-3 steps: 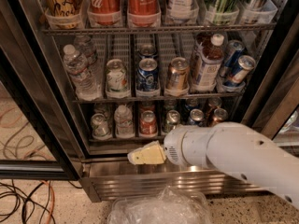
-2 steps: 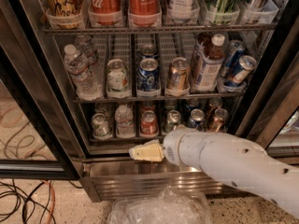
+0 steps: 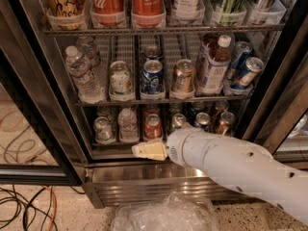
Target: Pick coke can from bottom shelf of fridge
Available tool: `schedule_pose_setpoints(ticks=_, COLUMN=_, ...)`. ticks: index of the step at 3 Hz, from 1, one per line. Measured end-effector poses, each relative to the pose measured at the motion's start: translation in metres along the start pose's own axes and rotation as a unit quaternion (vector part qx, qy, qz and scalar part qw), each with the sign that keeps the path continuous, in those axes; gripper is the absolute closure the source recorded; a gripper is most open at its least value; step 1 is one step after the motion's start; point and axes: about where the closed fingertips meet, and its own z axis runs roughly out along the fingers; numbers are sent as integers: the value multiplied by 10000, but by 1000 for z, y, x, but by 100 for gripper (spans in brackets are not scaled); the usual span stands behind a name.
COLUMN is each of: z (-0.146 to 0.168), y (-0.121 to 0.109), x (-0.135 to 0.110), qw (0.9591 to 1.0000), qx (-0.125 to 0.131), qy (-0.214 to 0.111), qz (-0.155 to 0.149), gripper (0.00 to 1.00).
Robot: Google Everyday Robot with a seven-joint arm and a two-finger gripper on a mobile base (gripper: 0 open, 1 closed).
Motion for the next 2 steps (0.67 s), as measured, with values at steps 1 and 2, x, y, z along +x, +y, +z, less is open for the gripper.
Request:
schedule_pose_setpoints(ticks=1, z=4, y=-3, x=7, qw=9998, qx=149, qy=-95, qz=-66, gripper=0)
schedule_pose_setpoints(ticks=2, z=21, y=-6, x=14, qw=9988, qx=260, qy=-420, qz=-54, gripper=0)
